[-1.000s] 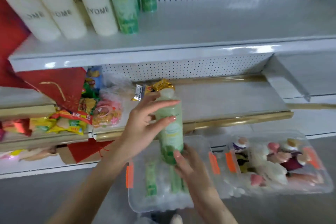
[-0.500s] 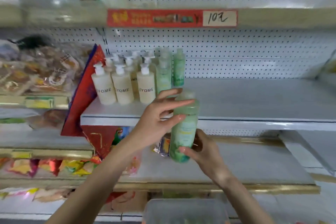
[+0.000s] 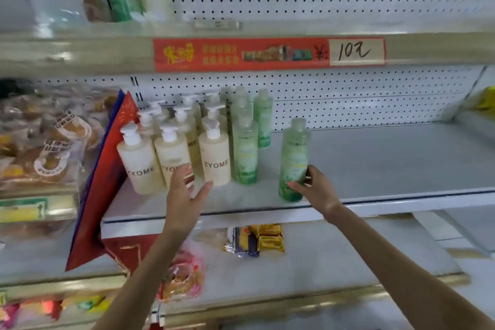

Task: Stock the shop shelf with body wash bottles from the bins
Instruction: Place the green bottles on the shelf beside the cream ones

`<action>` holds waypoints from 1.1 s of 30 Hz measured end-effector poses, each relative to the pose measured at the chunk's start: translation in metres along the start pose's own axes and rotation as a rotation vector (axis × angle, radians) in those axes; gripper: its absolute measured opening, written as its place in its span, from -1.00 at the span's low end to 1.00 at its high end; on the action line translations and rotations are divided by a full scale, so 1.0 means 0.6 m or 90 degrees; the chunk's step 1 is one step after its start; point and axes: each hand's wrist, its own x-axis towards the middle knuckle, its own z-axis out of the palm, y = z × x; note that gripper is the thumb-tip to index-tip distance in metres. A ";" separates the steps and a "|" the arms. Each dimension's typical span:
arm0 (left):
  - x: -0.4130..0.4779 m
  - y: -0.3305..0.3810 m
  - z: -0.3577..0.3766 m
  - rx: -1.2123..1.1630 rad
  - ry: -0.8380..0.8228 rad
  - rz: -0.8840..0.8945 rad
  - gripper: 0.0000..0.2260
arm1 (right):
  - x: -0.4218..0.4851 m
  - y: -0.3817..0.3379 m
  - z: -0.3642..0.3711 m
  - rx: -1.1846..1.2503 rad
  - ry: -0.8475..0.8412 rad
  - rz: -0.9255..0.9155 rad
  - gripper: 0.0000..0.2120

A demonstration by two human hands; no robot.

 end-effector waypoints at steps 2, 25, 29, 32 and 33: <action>0.018 -0.021 0.015 0.018 -0.031 -0.014 -0.37 | 0.030 0.001 0.011 0.001 0.008 0.006 -0.57; 0.104 -0.083 0.069 0.090 -0.062 0.036 -0.52 | 0.244 0.027 0.085 0.024 -0.020 -0.063 -0.55; 0.103 -0.085 0.068 0.095 -0.057 0.039 -0.53 | 0.242 0.037 0.092 0.024 -0.011 -0.086 -0.57; 0.103 -0.087 0.067 0.097 -0.057 0.037 -0.54 | 0.242 0.039 0.093 0.026 -0.010 -0.089 -0.57; 0.103 -0.087 0.067 0.095 -0.057 0.033 -0.54 | 0.241 0.039 0.093 0.029 -0.012 -0.089 -0.57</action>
